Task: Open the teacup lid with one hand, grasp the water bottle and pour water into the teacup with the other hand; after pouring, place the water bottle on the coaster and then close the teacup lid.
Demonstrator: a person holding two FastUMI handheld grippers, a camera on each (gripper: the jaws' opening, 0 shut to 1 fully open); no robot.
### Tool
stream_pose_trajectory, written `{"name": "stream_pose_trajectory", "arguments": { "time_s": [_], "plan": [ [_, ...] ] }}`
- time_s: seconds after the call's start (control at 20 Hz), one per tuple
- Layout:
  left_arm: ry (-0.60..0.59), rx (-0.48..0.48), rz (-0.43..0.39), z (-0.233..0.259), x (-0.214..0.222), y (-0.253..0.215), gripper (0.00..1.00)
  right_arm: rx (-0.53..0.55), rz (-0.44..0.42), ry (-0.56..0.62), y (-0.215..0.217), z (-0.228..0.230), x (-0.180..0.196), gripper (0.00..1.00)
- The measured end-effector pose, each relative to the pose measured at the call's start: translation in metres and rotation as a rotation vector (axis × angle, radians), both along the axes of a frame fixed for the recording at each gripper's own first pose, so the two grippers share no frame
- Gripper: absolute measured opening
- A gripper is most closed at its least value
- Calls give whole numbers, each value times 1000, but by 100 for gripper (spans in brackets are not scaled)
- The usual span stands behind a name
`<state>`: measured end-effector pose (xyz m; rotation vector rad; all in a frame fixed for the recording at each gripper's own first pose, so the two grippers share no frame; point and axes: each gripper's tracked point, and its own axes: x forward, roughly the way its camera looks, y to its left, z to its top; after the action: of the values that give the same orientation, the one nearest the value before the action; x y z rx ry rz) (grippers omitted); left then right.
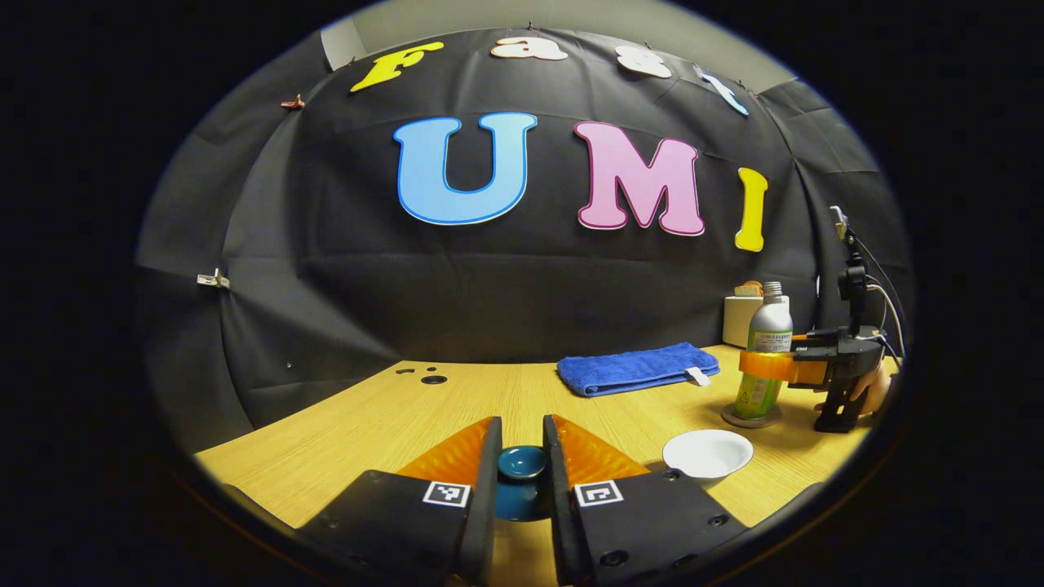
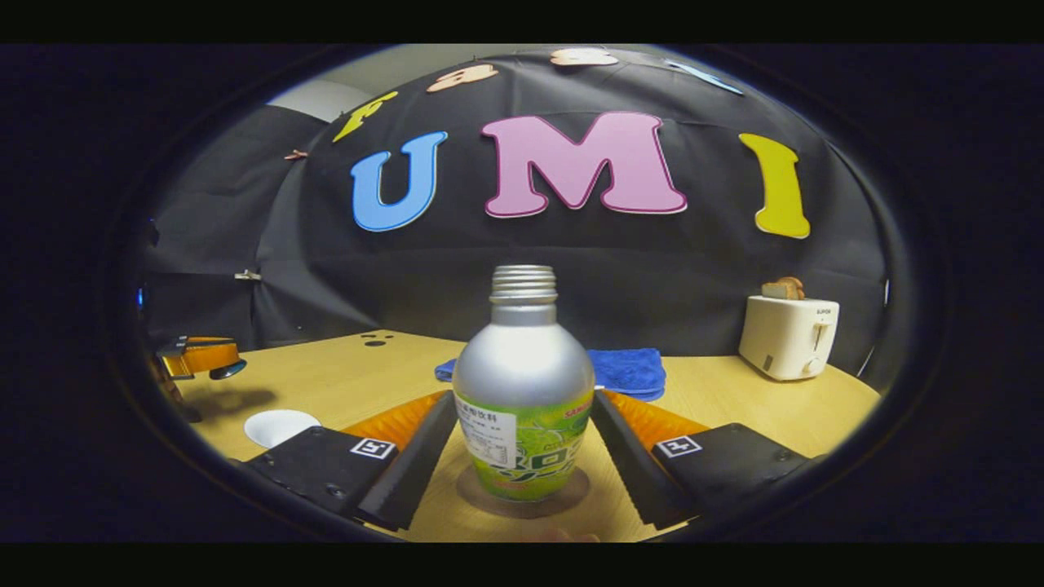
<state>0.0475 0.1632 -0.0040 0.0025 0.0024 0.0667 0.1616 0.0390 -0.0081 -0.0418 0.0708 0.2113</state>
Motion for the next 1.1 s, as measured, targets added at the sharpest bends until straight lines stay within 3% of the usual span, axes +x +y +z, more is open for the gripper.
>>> {"name": "stream_pose_trajectory", "arguments": {
  "time_s": [0.4, 0.65, 0.8, 0.95, 1.1],
  "plan": [
    [2, -2, 13, 0, -1, 3, 33, -59, -6, 2, -2, -2, -60, 98],
    [1, -1, -9, 0, -6, -7, 33, -87, -17, -83, -17, 21, -100, 98],
    [3, -2, -34, 0, -9, -18, 32, -53, -24, -135, -21, 29, -119, 98],
    [0, -2, -85, 1, -11, -39, 32, 34, -12, -96, -20, 18, -129, 98],
    [-2, -1, -128, 1, -7, -61, 32, 51, -52, -66, -31, 12, -128, 98]
  ]
}}
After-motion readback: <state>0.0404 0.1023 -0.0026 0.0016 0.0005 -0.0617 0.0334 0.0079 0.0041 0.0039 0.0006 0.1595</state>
